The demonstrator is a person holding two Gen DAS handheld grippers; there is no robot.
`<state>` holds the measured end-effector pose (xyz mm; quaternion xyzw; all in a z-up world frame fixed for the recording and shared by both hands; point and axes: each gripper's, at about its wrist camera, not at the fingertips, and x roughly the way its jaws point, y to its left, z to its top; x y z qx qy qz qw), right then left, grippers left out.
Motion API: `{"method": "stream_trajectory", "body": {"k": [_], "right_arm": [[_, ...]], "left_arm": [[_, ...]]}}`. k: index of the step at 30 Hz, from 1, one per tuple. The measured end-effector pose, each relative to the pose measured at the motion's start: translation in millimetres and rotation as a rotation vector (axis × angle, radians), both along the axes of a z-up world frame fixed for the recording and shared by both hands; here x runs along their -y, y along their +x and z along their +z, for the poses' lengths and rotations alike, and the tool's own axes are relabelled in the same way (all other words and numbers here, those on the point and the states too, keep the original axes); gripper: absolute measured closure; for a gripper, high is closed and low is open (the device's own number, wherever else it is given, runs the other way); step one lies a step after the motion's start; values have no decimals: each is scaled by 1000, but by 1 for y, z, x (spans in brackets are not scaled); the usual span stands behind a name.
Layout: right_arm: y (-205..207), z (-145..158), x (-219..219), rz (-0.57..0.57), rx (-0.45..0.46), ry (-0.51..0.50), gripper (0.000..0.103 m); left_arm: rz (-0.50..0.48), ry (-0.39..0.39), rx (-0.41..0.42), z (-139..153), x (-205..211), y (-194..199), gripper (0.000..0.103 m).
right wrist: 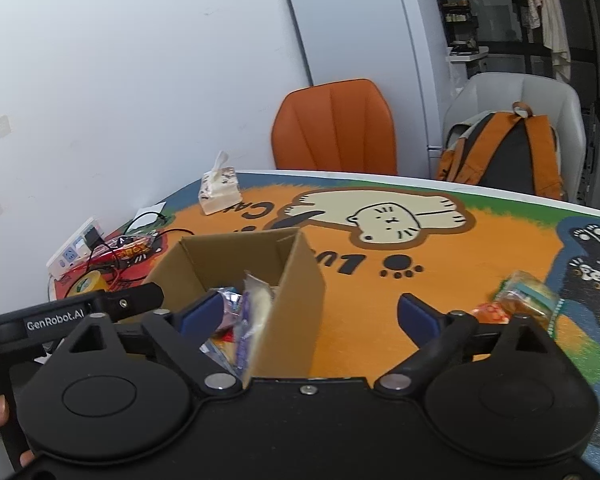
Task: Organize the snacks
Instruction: 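Open the right tool over the box to drop the green packet, then move both tools back from the box toward the last two snacks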
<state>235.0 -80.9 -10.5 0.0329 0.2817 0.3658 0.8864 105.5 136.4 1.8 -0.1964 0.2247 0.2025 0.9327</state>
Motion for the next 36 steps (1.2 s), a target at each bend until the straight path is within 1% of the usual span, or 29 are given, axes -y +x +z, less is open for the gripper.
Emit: {"method": "stream_trajectory", "body": {"k": [2, 9, 16, 25, 32, 36], "right_arm": [[1, 0, 7, -12, -2, 0, 0], [3, -2, 33, -46, -10, -8, 0], [9, -6, 64, -104, -17, -7, 0], [14, -12, 98, -141, -42, -5, 0], [19, -23, 121, -182, -58, -4, 0], [22, -24, 132, -201, -49, -3, 0]], "left_arm": [[-15, 3, -1, 2, 6, 2, 10], [-62, 8, 0, 7, 23, 10, 9], [-126, 11, -7, 7, 48, 22, 9], [-214, 11, -39, 3, 82, 32, 9], [-288, 17, -31, 4, 109, 42, 9], [-309, 29, -28, 4, 122, 50, 9]]}}
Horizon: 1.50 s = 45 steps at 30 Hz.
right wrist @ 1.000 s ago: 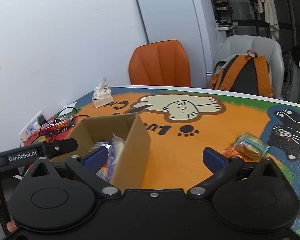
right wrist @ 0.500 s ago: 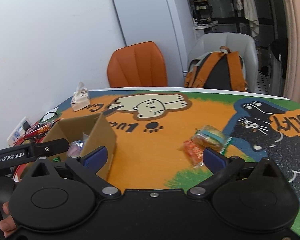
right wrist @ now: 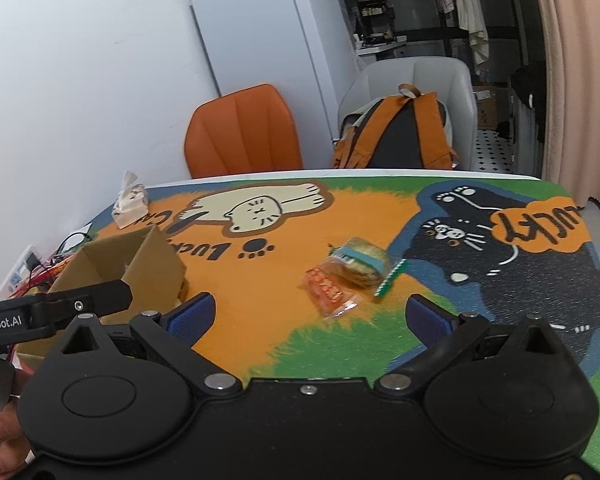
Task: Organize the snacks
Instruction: 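Move both tools back from the box toward the last two snacks, then grasp the red-orange candy packet with the left tool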
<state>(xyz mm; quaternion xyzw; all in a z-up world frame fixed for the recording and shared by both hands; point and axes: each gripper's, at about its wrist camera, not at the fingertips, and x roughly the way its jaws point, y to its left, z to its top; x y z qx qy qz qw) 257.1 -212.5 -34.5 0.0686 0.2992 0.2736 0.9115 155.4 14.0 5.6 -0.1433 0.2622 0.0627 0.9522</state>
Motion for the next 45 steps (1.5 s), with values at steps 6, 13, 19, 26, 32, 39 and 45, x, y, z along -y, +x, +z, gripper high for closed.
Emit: {"method": "stream_trajectory", "body": {"k": [6, 13, 19, 26, 32, 39, 45], "right_arm": [[13, 1, 15, -15, 15, 7, 0], [30, -1, 31, -19, 37, 2, 0], [44, -10, 47, -42, 34, 10, 0], [56, -20, 57, -37, 21, 22, 8], [70, -28, 55, -9, 16, 1, 14], [88, -38, 53, 5, -6, -9, 21], [100, -45, 55, 6, -19, -7, 23]], "left_arm": [[-22, -4, -4, -1, 16, 16, 9], [-39, -15, -2, -6, 34, 37, 10], [-46, -21, -21, -19, 48, 58, 11], [-22, -37, -48, -34, 54, 80, 12], [-3, -62, -79, -50, 55, 97, 17], [15, -73, -109, -67, 57, 118, 18], [26, -60, -136, -80, 63, 138, 22]]}}
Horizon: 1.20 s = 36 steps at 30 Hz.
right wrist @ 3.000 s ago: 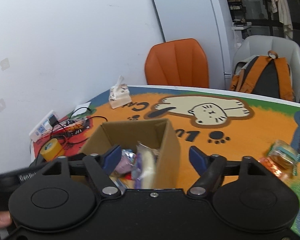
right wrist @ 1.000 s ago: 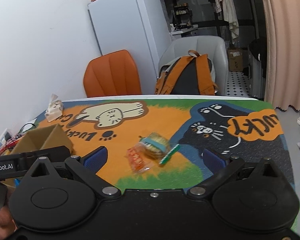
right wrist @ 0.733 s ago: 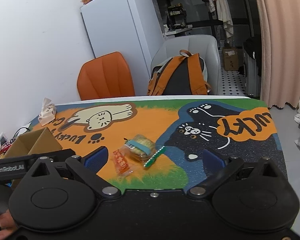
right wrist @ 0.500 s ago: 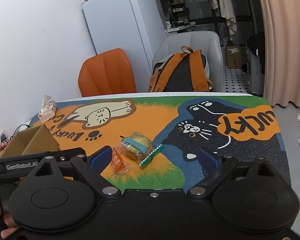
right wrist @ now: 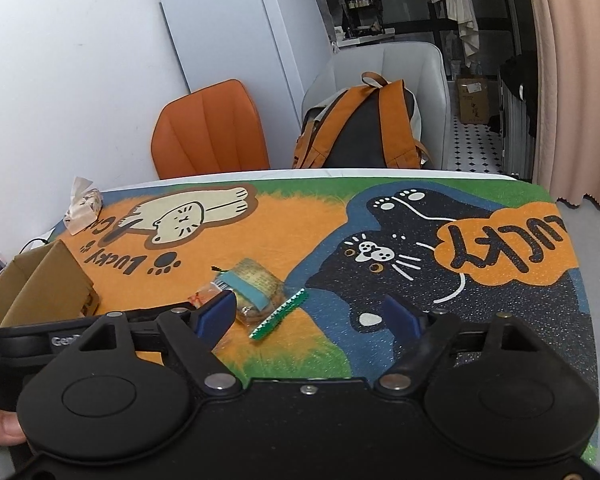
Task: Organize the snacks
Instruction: 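Grasp the red-orange candy packet with the left tool, then grasp the round cookie packet with the blue band with the right tool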
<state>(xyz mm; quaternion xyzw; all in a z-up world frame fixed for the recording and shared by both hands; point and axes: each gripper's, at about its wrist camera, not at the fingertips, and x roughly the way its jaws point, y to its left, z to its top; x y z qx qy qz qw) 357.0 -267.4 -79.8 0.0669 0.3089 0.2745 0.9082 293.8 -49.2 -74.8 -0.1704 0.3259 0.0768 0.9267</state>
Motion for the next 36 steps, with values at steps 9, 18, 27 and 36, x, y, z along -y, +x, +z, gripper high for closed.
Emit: {"method": "stream_trajectory", "body": {"k": [9, 18, 27, 36], "right_arm": [[10, -6, -6, 15, -8, -2, 24], [16, -8, -26, 57, -1, -29, 27], [18, -12, -66, 129, 28, -112, 27], [24, -19, -92, 174, 46, -182, 27]], "left_arm": [[20, 34, -25, -18, 1, 17, 37], [5, 32, -22, -19, -13, 11, 81], [37, 19, -16, -16, -34, -3, 84], [82, 21, -14, -13, -49, -11, 85]]}}
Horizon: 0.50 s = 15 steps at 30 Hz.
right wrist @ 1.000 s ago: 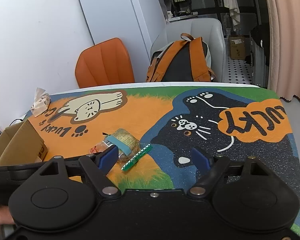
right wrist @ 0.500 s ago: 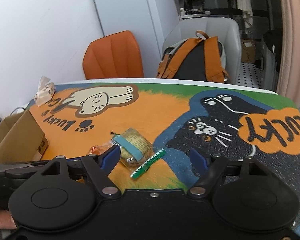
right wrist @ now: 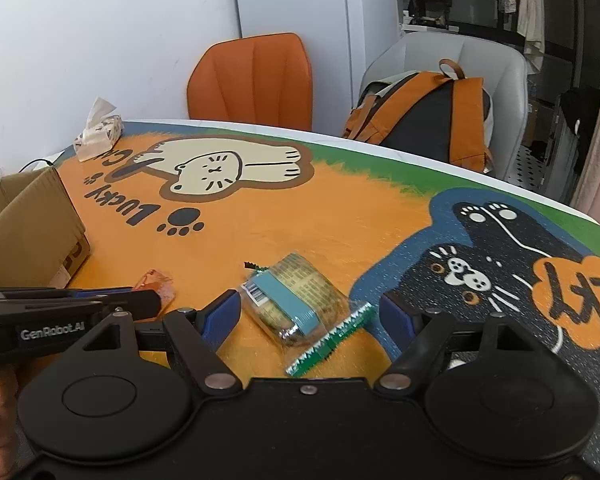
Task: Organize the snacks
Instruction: 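Grasp the round cookie packet with the blue band with the right tool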
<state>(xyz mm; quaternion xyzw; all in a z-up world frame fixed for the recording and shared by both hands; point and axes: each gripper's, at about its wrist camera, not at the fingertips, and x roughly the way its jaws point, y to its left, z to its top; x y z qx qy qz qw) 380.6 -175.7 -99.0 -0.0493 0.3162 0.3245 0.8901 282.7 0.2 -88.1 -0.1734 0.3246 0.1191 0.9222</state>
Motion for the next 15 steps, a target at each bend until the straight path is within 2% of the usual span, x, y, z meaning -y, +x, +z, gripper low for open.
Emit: {"method": "stream_trajectory", "body": {"k": [7, 9, 15], "right_arm": [[6, -10, -18, 3, 14, -53, 27], [9, -13, -20, -22, 16, -62, 36], [4, -12, -10, -43, 8, -59, 49]], "left_arm": [[-2, 0, 1, -2, 0, -2, 85], [-9, -1, 1, -2, 0, -2, 85], [-32, -11, 6, -3, 3, -3, 85]]}}
